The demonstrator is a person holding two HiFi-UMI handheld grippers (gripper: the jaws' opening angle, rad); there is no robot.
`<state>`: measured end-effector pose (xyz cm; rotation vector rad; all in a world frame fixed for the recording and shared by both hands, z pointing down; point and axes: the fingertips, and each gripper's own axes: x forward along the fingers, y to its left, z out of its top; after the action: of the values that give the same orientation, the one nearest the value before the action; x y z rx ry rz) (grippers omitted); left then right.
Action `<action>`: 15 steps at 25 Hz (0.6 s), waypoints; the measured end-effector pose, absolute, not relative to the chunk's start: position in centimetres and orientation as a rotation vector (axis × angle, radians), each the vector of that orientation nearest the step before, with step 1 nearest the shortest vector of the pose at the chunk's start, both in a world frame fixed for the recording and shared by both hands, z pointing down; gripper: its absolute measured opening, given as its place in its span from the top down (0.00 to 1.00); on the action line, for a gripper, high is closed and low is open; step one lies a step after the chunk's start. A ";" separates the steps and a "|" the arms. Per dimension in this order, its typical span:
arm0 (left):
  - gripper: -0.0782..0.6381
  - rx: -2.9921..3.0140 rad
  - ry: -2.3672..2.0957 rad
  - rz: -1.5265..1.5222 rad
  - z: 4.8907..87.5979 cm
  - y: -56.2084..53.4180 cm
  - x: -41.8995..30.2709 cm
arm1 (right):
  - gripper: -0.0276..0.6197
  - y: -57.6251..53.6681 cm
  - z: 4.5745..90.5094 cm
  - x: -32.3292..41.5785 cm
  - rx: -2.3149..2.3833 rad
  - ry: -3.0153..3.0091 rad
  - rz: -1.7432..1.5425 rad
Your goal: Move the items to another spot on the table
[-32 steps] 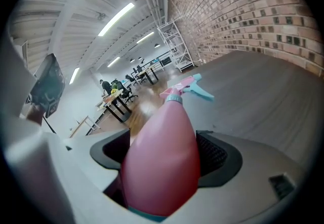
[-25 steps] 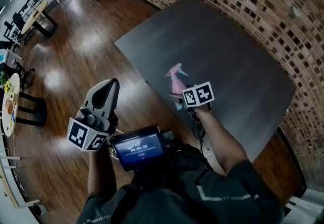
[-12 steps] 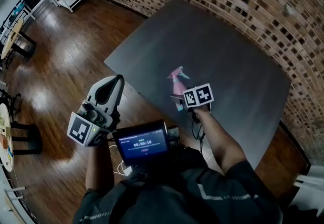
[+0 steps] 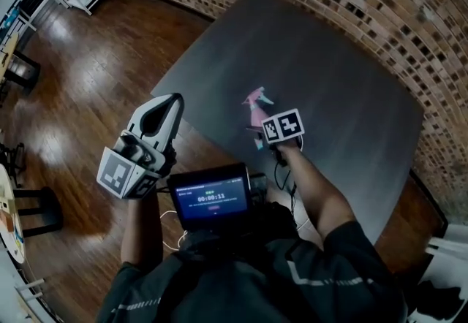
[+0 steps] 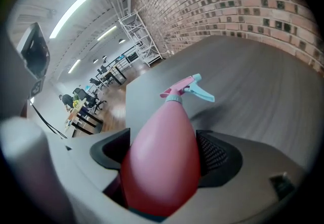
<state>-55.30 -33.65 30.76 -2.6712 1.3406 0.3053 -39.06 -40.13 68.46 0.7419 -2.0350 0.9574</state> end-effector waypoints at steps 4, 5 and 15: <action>0.90 -2.688 1.319 0.280 30.7 -34.8 -56.4 | 0.31 -40.8 70.2 -39.4 0.746 -1.984 0.987; 0.90 -2.691 1.319 0.277 30.8 -34.8 -56.5 | 0.31 -40.7 70.6 -39.4 0.746 -1.972 0.991; 0.90 -2.722 1.311 0.259 31.4 -35.1 -56.7 | 0.30 -40.6 71.7 -39.6 0.719 -1.938 1.051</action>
<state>-56.68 -35.09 31.42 -2.7218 1.3107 0.2586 -39.62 -40.59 71.69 0.7193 -1.9380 1.0510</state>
